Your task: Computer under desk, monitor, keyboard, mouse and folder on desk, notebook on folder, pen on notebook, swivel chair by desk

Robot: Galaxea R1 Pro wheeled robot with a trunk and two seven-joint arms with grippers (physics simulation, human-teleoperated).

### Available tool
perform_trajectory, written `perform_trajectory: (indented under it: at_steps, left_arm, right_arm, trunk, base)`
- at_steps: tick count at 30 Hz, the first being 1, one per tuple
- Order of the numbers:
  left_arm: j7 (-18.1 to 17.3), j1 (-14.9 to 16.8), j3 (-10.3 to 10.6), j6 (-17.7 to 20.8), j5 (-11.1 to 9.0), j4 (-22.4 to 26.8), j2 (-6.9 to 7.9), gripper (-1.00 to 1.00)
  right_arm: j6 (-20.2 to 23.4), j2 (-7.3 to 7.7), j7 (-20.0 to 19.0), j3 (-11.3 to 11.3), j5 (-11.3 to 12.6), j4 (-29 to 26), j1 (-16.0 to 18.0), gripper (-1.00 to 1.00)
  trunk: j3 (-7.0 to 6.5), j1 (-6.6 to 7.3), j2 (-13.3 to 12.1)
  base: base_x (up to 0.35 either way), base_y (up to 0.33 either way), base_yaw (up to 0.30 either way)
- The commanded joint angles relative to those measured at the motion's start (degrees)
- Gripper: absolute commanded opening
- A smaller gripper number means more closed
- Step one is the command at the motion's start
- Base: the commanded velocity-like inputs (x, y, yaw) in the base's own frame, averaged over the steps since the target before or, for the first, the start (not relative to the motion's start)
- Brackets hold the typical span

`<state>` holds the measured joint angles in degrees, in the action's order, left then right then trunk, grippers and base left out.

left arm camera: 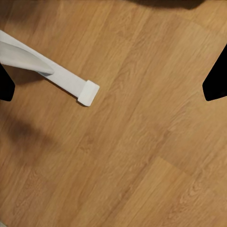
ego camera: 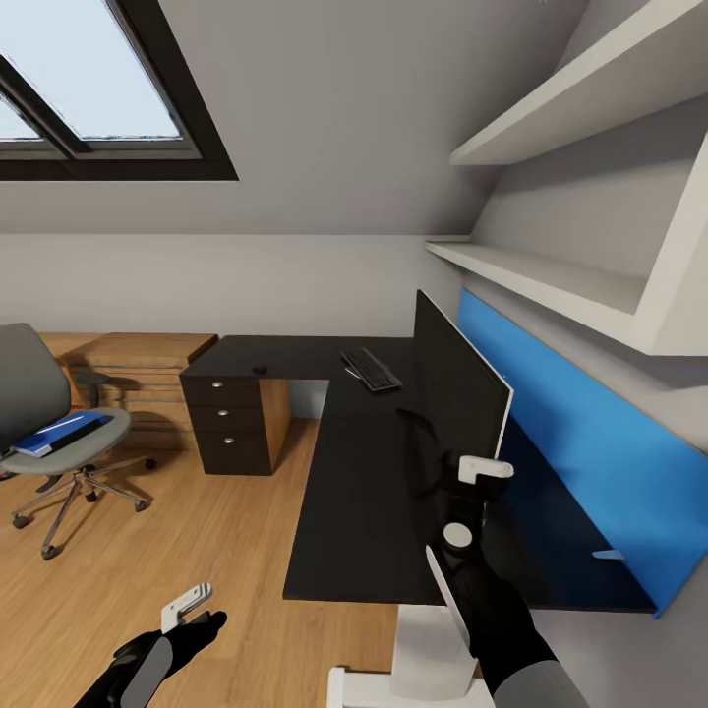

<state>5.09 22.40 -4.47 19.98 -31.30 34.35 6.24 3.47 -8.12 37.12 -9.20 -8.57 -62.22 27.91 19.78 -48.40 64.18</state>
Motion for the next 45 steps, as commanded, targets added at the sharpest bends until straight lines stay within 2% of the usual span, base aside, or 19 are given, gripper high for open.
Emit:
perform_trajectory:
  at_steps: [1, 6, 23, 45]
  left_arm:
    - [0.4, 0.0, 0.0, 0.3, -0.6, 0.1, 0.00, 1.00]
    - [0.4, 0.0, 0.0, 0.3, -0.6, 0.1, 0.00, 1.00]
    - [0.4, 0.0, 0.0, 0.3, -0.6, 0.1, 0.00, 1.00]
    - [0.4, 0.0, 0.0, 0.3, -0.6, -0.2, -0.09, 1.00]
  right_arm:
    - [0.1, 0.01, -0.5, 0.0, -0.5, 0.1, 0.0, 1.00]
    - [-0.8, 0.03, -1.6, 0.0, -0.5, 0.2, 0.0, 1.00]
    - [-0.9, 0.03, -1.7, 0.0, -0.6, 0.2, 0.0, 1.00]
    - [-0.9, 0.01, -1.8, 0.0, -0.6, 0.2, 0.0, 1.00]
  trunk:
    - [0.07, 0.00, 0.0]
    - [0.07, 0.00, 0.0]
    - [0.07, 0.00, 0.0]
    - [0.07, 0.00, 0.0]
  base:
    - [0.000, 0.000, 0.000]
    - [-0.028, 0.025, 0.000]
    - [-0.103, 0.035, 0.000]
    - [-0.006, 0.049, 0.000]
